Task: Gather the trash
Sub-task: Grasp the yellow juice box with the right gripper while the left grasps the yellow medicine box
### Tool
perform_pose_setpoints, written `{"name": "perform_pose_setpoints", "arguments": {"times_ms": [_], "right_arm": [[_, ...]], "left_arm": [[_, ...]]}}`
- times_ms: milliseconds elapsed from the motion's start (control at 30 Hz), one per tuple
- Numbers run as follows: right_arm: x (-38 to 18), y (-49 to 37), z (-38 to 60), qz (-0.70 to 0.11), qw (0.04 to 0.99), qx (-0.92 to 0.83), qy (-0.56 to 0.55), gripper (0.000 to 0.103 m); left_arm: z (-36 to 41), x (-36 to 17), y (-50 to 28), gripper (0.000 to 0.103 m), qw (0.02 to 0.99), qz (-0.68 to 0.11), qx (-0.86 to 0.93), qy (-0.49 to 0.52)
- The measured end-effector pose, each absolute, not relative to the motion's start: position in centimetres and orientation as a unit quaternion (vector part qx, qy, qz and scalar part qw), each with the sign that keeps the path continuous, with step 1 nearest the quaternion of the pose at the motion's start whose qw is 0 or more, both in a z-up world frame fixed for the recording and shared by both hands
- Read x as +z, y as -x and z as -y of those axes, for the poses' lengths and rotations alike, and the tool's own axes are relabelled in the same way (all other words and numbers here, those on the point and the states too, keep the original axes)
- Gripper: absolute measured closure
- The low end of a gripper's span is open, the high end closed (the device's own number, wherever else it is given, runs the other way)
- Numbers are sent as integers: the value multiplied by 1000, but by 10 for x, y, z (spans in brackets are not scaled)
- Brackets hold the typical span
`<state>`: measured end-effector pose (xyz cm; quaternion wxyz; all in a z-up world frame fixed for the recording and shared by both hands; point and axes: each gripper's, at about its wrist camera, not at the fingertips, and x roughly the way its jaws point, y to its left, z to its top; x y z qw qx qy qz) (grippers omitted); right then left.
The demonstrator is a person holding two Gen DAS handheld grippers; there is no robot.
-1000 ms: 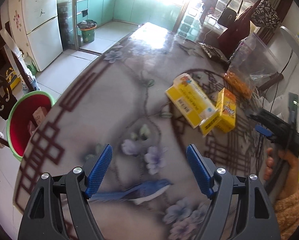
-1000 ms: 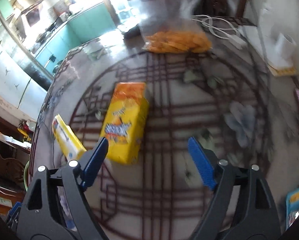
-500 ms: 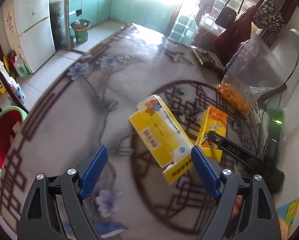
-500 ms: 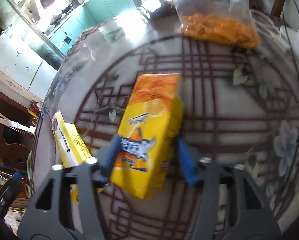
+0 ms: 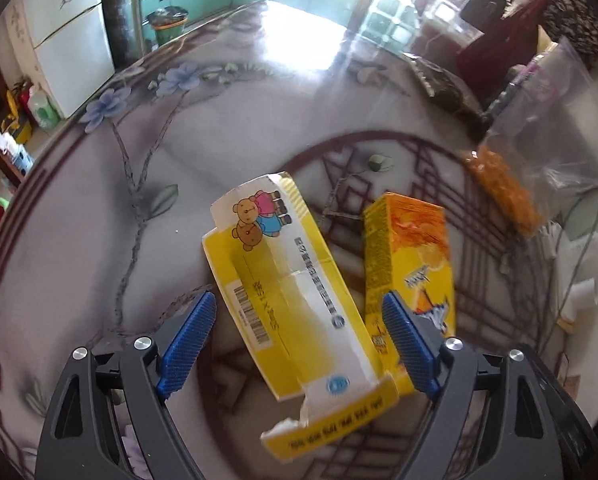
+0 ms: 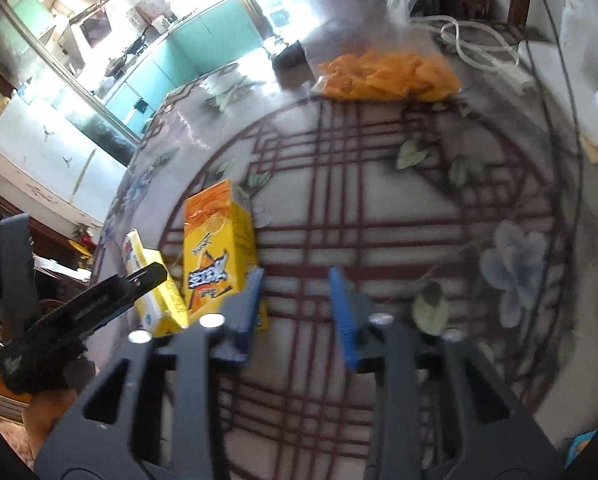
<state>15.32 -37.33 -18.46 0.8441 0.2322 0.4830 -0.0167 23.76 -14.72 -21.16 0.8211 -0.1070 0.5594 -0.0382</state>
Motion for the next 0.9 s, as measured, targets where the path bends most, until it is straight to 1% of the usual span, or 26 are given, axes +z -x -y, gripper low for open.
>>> {"name": "perform_pose_setpoints", "arguments": {"times_ms": [33,67,133,167,200,467,633,900], "right_arm": [[-182,-153,373,-483,846,-19,-225,62],[-180,-153,373,-481,848,-19,-221,59],[-175,-157,372,-479,851,-12,-213,56],[-175,-161,370,-480,852,-7,-209,52],[-174,-165,366,-481,853,-2,-203,51],[-187,-202,310,-509,849,25,-139,31],[-202,-216,285,-530,843,21,-96,28],[-221,-229,268,-552,832,0,-53,28]], "left_arm": [[145,-213,-238,35,820,-560,-34,109],[144,-217,-237,56,815,-566,-41,117],[142,-219,-236,59,815,-566,-46,118],[141,-217,-234,63,816,-564,-51,115],[140,-215,-232,66,815,-565,-58,114],[109,-176,-191,67,840,-529,-82,90],[82,-160,-165,67,851,-514,-72,82],[39,-141,-137,66,868,-490,-40,73]]}}
